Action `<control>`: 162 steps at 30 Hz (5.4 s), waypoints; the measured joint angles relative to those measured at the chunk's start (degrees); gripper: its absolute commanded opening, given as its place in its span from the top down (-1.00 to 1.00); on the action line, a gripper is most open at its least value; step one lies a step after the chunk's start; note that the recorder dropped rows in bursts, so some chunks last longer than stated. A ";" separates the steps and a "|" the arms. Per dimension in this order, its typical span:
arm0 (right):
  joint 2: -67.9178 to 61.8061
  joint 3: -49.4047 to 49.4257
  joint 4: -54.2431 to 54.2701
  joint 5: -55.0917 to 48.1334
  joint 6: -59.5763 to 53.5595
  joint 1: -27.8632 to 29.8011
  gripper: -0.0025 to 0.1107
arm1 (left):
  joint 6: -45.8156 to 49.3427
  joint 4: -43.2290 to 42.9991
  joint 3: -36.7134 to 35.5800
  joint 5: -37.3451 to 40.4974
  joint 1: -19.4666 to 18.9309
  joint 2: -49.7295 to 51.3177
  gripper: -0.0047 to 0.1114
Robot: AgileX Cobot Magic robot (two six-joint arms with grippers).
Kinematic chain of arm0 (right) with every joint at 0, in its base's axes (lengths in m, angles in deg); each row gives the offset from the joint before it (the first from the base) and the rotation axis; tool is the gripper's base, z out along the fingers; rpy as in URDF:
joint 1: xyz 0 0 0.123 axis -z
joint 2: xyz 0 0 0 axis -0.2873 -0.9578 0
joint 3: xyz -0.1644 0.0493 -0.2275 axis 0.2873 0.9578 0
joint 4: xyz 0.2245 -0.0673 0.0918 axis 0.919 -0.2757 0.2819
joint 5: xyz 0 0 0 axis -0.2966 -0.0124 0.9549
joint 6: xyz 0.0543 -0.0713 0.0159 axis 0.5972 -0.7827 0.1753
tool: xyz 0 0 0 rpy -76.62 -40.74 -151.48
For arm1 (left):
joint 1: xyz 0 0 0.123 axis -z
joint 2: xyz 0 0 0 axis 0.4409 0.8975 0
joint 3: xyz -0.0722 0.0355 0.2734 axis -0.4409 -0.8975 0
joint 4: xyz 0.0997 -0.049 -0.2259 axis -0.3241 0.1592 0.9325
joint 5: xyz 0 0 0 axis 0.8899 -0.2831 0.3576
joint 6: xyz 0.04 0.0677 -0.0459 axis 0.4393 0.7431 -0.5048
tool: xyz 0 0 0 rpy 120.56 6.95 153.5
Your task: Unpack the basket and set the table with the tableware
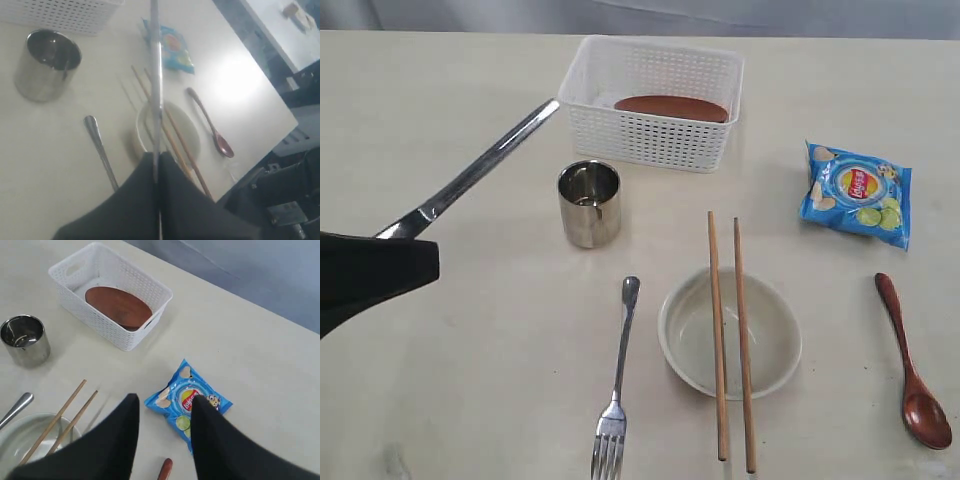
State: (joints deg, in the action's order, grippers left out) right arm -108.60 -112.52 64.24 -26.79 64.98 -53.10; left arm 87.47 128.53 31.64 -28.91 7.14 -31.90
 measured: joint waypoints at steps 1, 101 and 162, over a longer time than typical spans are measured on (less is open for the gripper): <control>0.00 0.00 0.00 0.00 0.00 0.00 0.36 | -1.09 0.80 -1.20 -0.97 0.00 -0.71 0.92; -43.68 15.51 117.34 47.03 -29.73 -21.99 -0.10 | 30.79 53.04 -23.48 -5.85 0.00 -4.89 0.92; -41.84 9.92 88.28 37.23 -18.82 -14.74 0.96 | 38.42 53.18 -21.50 3.70 0.00 -4.89 -0.16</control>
State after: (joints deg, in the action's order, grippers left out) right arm -150.44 -102.60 152.51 10.45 46.16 -67.84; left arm 125.89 181.70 10.14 -25.20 7.14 -36.79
